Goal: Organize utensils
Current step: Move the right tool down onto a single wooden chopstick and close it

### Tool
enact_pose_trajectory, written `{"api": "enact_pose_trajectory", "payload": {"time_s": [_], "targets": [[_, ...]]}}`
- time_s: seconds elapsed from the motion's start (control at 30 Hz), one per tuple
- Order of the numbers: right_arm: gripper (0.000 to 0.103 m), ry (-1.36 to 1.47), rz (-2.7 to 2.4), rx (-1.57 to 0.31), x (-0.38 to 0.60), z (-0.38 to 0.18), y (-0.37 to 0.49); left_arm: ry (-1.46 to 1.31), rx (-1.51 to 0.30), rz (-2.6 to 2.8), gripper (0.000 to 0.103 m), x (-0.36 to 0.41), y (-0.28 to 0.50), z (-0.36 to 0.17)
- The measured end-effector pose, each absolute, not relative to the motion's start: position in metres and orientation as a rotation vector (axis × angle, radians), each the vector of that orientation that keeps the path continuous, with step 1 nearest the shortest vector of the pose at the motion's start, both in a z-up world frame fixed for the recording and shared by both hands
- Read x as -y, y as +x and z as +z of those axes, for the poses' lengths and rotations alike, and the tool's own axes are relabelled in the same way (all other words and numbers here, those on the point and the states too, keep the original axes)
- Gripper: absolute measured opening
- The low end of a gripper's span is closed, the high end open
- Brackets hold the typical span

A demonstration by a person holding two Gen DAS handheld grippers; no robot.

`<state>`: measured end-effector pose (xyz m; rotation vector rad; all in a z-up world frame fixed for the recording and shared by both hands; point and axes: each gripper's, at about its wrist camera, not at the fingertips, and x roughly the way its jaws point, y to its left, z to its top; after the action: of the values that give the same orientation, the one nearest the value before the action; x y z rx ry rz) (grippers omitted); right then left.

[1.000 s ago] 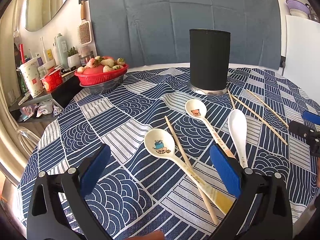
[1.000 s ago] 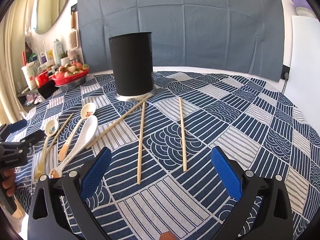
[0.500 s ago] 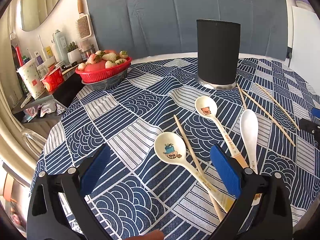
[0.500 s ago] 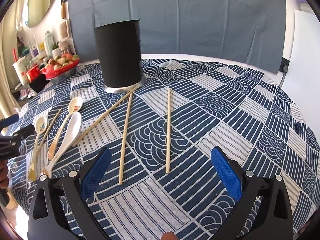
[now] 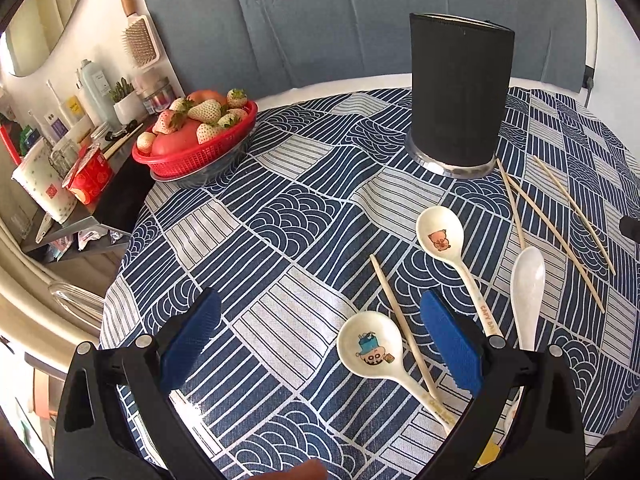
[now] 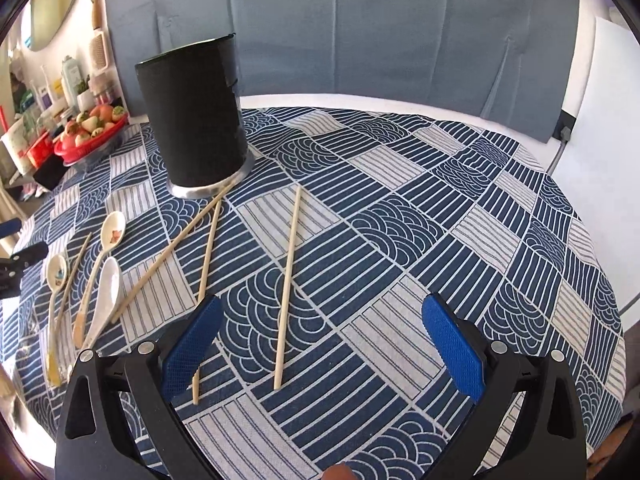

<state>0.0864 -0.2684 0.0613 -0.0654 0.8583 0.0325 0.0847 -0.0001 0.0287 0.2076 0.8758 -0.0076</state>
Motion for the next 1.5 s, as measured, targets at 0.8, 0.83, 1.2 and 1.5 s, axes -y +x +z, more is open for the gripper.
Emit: {"api": "enact_pose_trajectory", "payload": {"time_s": [0.8,0.83,1.2,1.5], "targets": [[0.095,-0.091,0.151,-1.062,0.255,0.028,0.155,0.202,-1.218,-0.210,0.097,0.017,0.148,0.014],[0.095,-0.089,0.163,-1.067,0.255,0.028,0.156,0.197,-1.226,-0.213,0.097,0.017,0.149,0.014],[0.095,-0.098,0.172,-1.117,0.254,0.017,0.171,0.219,-1.354,-0.187,0.083,0.023,0.174,-0.012],[0.097,-0.100,0.174,-1.136,0.256,0.015,0.176,0.154,-1.422,-0.158,0.099,0.012,0.188,-0.028]]}}
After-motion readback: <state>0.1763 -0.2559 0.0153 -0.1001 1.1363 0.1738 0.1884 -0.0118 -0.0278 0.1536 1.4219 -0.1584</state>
